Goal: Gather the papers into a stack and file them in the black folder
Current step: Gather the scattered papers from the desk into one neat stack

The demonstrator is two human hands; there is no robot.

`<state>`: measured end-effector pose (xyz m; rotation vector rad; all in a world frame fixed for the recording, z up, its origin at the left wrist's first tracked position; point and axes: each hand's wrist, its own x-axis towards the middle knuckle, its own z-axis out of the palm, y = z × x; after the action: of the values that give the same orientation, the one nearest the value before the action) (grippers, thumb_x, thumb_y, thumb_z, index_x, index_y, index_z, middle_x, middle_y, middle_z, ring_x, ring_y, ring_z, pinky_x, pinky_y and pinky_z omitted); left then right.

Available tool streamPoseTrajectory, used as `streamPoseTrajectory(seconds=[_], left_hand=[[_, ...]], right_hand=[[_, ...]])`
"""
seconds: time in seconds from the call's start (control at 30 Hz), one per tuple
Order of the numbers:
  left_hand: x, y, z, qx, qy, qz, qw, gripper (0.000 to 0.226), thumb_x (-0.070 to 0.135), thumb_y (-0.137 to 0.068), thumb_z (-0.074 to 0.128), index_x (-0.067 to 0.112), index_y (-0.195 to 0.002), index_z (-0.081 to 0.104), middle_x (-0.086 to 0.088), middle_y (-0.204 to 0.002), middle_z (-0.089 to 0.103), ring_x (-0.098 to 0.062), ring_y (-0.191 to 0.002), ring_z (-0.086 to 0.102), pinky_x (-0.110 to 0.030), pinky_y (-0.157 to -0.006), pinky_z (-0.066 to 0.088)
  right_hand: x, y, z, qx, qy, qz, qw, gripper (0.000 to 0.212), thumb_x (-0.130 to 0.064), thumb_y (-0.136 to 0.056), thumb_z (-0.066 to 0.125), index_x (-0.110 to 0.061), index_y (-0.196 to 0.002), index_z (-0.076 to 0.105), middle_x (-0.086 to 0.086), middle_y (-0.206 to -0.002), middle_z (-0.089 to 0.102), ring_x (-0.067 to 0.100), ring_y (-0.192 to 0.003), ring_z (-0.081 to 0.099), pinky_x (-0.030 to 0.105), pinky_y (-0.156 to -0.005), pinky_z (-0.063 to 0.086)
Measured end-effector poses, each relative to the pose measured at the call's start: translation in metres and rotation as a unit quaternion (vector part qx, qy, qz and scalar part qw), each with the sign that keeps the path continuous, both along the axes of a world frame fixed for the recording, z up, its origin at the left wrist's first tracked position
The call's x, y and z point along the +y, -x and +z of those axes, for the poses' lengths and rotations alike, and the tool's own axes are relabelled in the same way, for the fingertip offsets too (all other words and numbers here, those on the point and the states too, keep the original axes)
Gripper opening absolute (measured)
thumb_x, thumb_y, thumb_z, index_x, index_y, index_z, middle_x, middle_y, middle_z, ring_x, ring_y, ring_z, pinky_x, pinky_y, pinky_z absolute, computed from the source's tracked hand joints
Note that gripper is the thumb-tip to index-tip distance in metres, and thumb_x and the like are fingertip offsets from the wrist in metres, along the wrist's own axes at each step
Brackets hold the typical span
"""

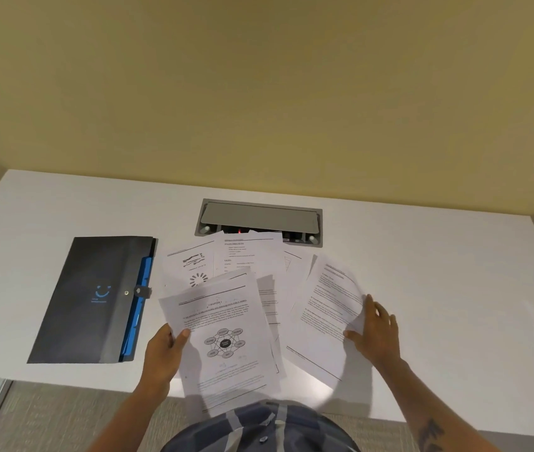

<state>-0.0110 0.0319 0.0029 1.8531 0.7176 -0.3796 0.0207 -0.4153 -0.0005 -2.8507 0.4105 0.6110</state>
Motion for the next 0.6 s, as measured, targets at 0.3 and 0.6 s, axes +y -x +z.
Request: streamPoseTrajectory(seconds=[0.3,0.6], left_hand=[[-0.012,-0.003,0.007,-0.008,0.013,0.012,1.0,0.019,0.023,-0.106,0.064,0.018,-0.124,0.061,-0.004,-0.114,0.075,-0.032,-0.101,0.072,-0.047,-0.085,0.063],[-0.015,-0.02,0.029,-0.018,0.084,0.045,0.995,0.025,0.026,-0.101,0.071,0.019,-0.125,0.066,-0.005,-0.113,0.081,-0.034,-0.102,0.077,-0.06,-0.095,0.063]], right_hand=[[0.02,0.025,-0.013,-0.079,-0.221,-0.313,0.92,0.074,-0.008,-0.083,0.088,-0.004,-0.146,0.05,0.021,-0.135,0.067,0.047,-0.123,0.065,0.053,-0.098,0.06],[-0.01,0.027,0.006,-0.156,-0.373,-0.304,0.863,0.032,-0.019,-0.095,0.08,-0.016,-0.126,0.074,0.003,-0.11,0.079,0.023,-0.098,0.077,0.031,-0.08,0.061]])
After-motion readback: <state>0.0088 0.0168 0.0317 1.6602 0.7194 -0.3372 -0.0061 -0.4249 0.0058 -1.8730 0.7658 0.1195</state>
